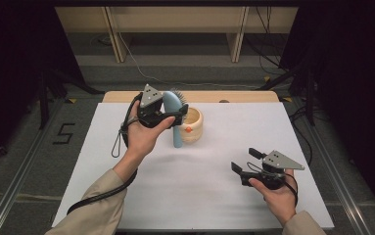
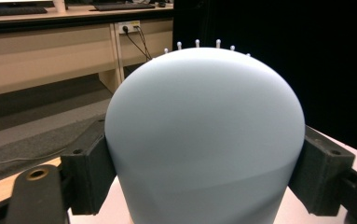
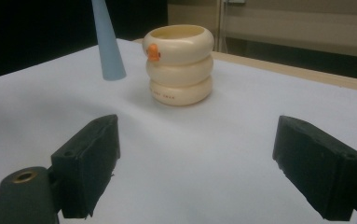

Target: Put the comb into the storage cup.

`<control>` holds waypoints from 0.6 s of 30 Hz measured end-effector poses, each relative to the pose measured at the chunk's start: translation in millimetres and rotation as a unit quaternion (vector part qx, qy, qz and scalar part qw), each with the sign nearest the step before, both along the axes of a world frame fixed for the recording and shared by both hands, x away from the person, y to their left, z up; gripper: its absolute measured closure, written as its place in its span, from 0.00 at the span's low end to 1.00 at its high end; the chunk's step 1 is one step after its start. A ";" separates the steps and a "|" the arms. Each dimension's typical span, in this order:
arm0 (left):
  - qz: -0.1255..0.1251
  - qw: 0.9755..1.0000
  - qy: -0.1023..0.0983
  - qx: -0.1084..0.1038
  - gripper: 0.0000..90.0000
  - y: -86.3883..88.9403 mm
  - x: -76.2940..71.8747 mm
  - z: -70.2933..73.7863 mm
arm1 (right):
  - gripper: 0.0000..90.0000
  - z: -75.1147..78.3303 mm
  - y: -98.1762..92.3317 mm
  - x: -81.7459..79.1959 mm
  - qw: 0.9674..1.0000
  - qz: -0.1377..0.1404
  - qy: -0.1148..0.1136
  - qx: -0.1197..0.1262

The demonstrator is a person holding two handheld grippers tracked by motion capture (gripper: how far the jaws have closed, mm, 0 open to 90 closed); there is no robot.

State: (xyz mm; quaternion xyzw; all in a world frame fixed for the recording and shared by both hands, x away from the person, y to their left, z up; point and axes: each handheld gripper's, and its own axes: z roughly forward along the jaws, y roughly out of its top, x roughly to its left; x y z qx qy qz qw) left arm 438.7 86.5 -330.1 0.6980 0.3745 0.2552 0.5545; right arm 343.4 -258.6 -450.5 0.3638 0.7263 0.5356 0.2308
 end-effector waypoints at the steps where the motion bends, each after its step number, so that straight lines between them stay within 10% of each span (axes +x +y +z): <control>1: 0.001 1.000 0.000 -0.001 0.21 0.0 0.1 0.7 | 0.17 0.0 -0.1 -0.1 1.000 0.000 0.000 0.001; 18: 0.010 1.000 -0.009 -0.006 0.21 1.3 5.8 9.9 | 0.17 -0.9 -0.4 -0.1 1.000 -0.002 0.002 -0.001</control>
